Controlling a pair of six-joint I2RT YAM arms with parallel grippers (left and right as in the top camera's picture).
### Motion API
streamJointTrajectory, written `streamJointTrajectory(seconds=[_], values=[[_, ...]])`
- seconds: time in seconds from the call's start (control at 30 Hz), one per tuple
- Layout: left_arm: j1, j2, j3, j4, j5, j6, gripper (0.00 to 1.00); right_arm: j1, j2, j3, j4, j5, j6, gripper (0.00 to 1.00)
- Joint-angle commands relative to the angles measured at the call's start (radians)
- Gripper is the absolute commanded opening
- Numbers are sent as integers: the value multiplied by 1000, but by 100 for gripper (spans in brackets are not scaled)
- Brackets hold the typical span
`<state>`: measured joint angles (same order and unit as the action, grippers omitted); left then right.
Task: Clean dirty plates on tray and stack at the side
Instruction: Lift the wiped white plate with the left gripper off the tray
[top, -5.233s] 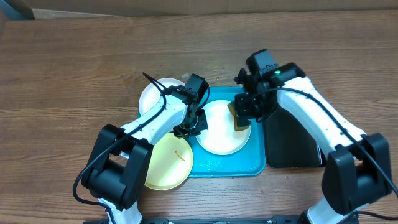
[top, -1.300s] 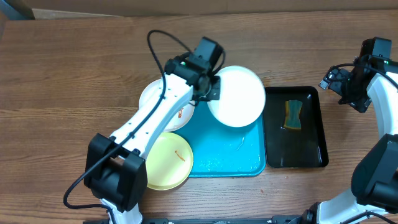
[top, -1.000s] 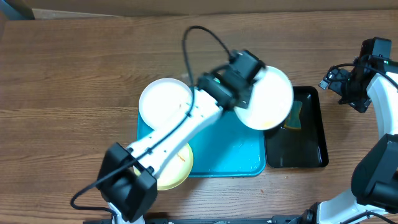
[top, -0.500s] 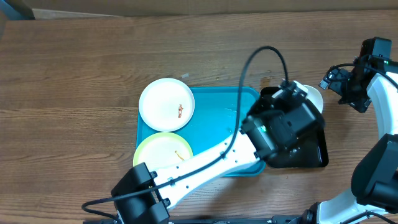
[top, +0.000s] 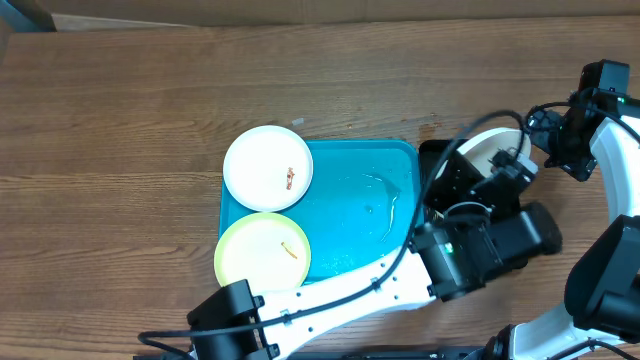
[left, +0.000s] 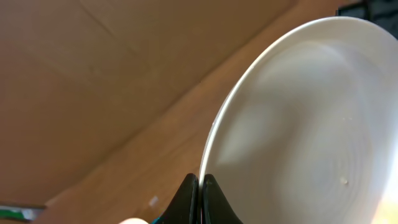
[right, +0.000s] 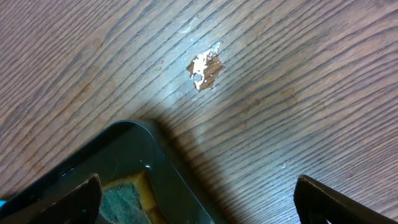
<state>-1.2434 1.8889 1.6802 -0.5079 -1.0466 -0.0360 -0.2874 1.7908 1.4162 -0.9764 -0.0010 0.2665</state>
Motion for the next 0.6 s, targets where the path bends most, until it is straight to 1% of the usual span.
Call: streamJointTrajectory(seconds=[0.0,0.43,0.53,0.57], values=[[-3,-10,26,23,-90,63,4,-1,-12,11,5,-3,8,100],[0,-10,26,23,-94,56,4,-1,-12,11,5,-3,8,100],[17,-10,26,20,-187,47,4,-1,-12,11,5,-3,8,100],[30,-10,26,19,-215,4,4,-1,-12,11,5,-3,8,100]])
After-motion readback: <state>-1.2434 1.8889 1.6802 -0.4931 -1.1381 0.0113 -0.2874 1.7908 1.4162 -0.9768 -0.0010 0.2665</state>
